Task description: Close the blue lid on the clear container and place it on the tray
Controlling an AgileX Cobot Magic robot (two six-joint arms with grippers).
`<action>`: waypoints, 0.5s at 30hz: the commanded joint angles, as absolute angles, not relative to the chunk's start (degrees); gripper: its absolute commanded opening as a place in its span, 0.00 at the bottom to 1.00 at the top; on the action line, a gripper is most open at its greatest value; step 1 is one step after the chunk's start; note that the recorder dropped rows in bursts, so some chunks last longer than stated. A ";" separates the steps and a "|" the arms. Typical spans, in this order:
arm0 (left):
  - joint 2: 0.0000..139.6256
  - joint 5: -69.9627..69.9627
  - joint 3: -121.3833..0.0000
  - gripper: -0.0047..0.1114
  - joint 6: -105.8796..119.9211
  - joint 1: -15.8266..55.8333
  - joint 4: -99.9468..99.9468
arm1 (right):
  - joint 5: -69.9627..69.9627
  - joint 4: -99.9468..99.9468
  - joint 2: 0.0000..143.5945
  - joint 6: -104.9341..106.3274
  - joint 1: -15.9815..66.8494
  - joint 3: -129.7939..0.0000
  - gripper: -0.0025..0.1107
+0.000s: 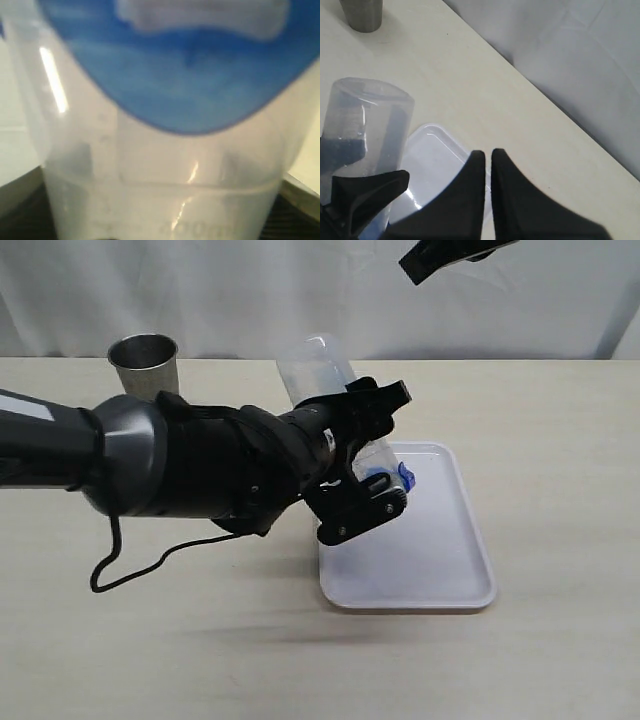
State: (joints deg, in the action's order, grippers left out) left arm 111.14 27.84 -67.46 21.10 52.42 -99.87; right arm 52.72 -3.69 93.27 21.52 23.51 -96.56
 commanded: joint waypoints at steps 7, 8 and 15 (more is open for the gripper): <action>117.78 34.42 -74.45 0.04 20.15 54.73 -99.95 | 52.11 -4.26 92.81 21.40 23.18 -96.31 0.06; 117.78 33.01 -74.84 0.04 17.94 54.73 -99.95 | 52.22 -4.26 92.81 21.40 23.18 -96.31 0.06; 117.78 20.57 -78.05 0.04 -8.38 54.00 -91.20 | 52.33 -4.26 92.81 21.40 23.18 -96.31 0.06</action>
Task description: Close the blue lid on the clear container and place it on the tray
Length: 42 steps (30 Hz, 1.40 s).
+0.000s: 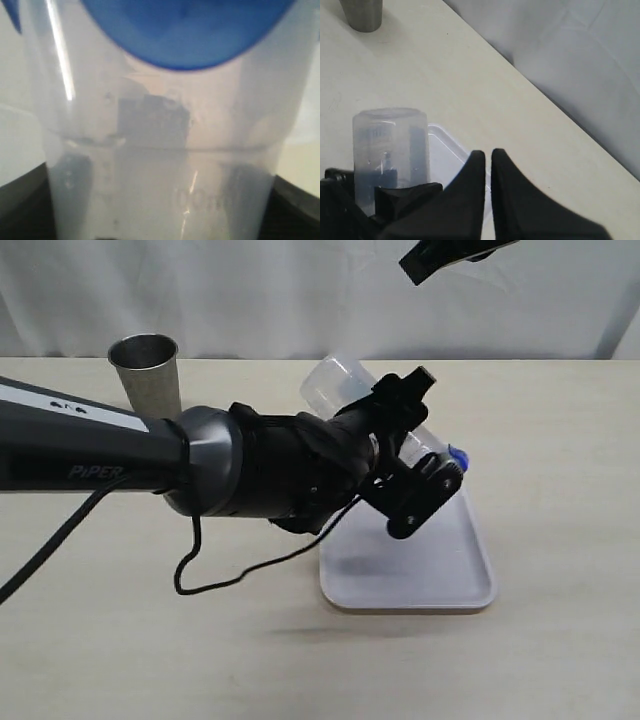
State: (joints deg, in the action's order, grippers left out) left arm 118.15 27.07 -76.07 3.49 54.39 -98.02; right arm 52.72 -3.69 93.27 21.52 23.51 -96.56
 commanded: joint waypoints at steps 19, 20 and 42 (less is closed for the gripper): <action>117.78 33.33 -92.16 0.04 51.18 43.92 15.25 | 52.56 -5.24 92.81 21.21 23.18 -96.31 0.06; 117.78 33.33 -92.16 0.04 51.92 43.57 17.90 | 52.67 -5.24 92.81 21.21 23.18 -96.31 0.06; 119.06 35.22 -84.24 0.04 122.78 37.68 99.95 | 62.62 23.03 90.51 24.18 1.98 -96.31 0.06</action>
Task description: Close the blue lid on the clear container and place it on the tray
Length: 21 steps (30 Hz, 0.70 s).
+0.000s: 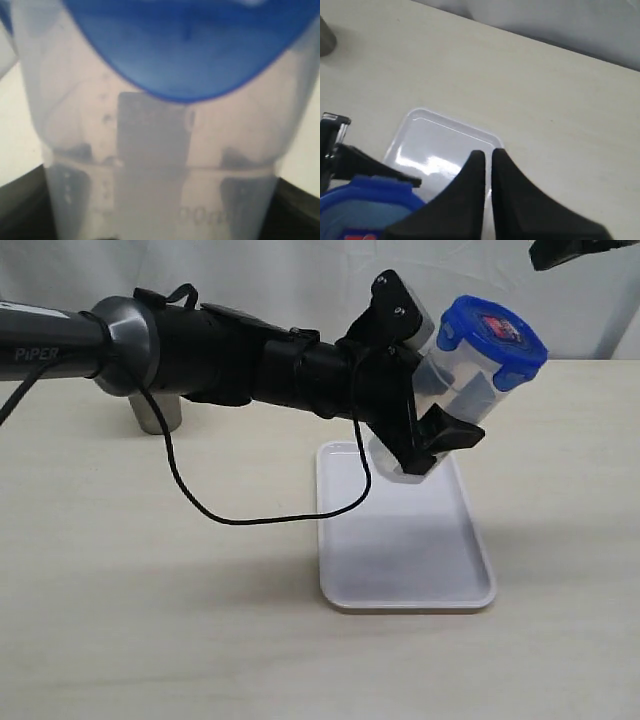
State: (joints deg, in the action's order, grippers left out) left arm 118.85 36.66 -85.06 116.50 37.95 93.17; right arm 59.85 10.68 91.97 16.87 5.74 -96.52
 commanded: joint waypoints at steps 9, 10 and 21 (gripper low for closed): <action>126.33 35.71 -84.46 0.04 122.78 36.90 99.95 | 69.75 32.02 90.54 32.08 0.78 -92.02 0.06; 126.68 36.25 -84.73 0.04 122.78 36.67 99.95 | 69.96 31.88 90.54 32.17 0.78 -90.64 0.06; 127.14 36.75 -84.75 0.04 122.78 36.19 99.95 | 60.87 32.36 93.70 32.08 4.11 -80.22 0.06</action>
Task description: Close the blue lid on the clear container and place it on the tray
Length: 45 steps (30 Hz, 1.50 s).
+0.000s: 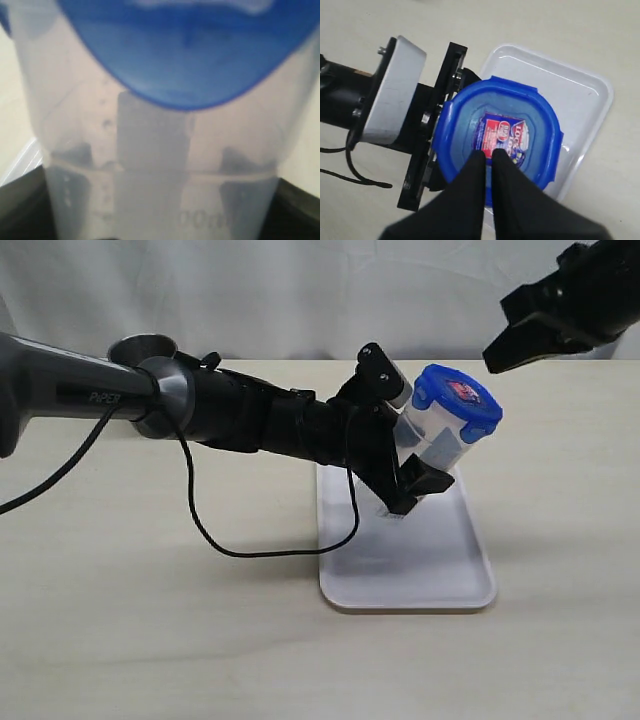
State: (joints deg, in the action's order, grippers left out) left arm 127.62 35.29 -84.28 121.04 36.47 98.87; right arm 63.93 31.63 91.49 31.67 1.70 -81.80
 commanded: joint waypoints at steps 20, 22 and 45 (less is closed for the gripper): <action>127.14 35.38 -84.75 0.29 122.78 35.71 99.95 | 59.21 30.36 101.15 33.73 14.10 -80.22 0.06; 127.14 34.92 -84.75 0.43 122.78 35.71 99.95 | 59.21 30.36 101.15 33.61 14.10 -80.22 0.06; 127.14 45.13 -84.75 0.68 121.21 30.67 99.86 | 55.84 23.11 101.88 25.69 14.10 -81.97 0.06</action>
State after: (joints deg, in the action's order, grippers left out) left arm 128.62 40.00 -83.72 121.04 31.97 97.03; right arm 54.52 25.02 101.17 26.02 14.12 -82.12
